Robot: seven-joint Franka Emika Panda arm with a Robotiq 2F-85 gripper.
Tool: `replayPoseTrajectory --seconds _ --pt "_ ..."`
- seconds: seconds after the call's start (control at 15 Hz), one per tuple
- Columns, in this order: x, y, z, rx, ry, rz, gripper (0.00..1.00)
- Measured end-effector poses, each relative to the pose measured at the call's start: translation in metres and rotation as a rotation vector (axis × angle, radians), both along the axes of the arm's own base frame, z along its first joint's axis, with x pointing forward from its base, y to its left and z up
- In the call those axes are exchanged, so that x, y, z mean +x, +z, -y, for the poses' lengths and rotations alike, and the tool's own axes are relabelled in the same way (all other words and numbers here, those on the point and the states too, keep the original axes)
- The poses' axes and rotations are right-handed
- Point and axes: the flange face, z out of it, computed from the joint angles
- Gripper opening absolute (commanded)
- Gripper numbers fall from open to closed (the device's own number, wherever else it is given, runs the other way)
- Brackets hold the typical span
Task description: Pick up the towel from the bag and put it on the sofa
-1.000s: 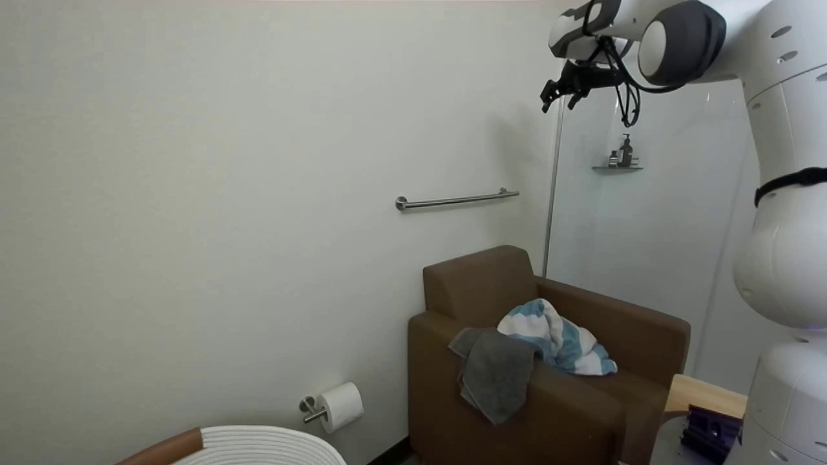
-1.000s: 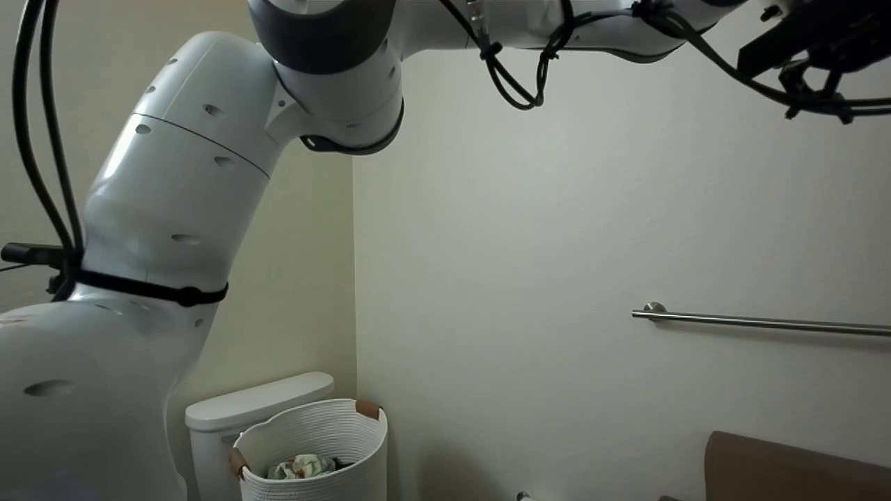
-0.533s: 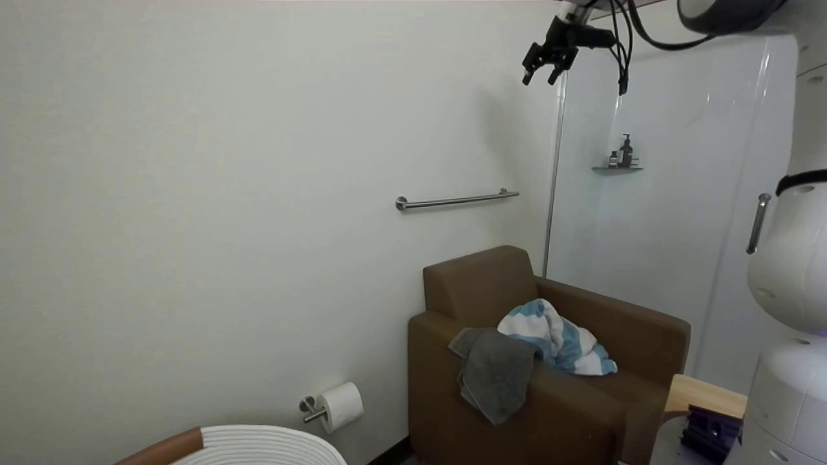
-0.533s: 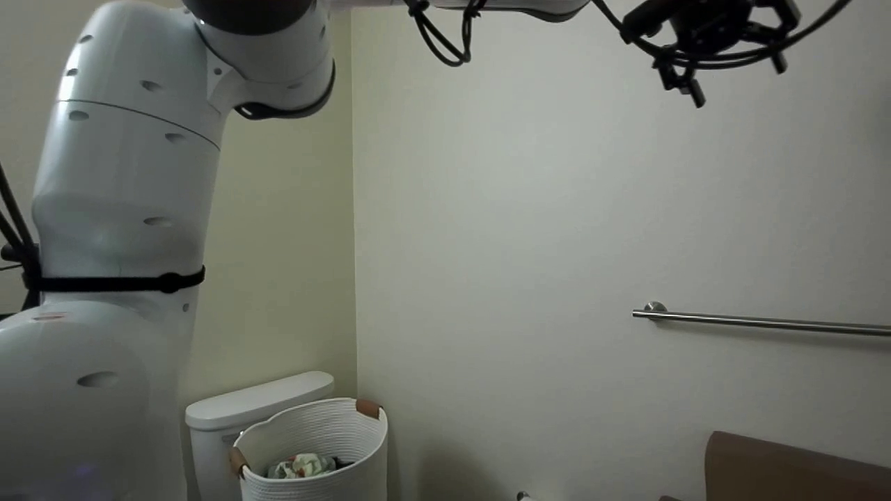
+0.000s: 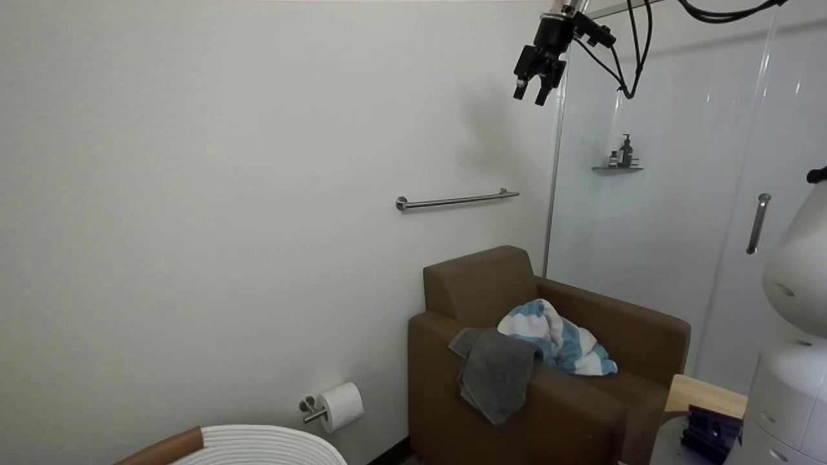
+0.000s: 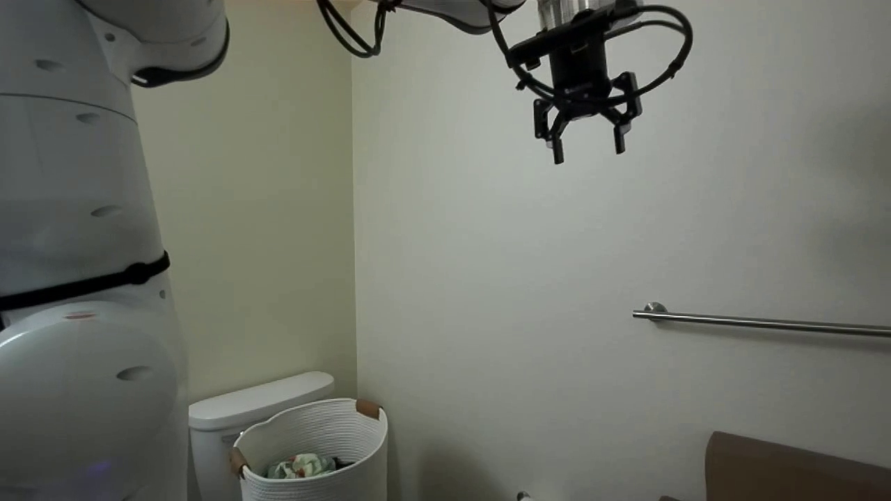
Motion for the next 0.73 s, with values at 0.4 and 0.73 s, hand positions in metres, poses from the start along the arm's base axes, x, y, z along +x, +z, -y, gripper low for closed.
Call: replayPoseTrajectory --seconds 0.4,0.73 --pt "-0.019 -0.102 -0.032 0.102 0.151 -0.177 1.0" --pt "-0.026 -0.119 -0.033 0.117 0.177 -0.198 1.0"
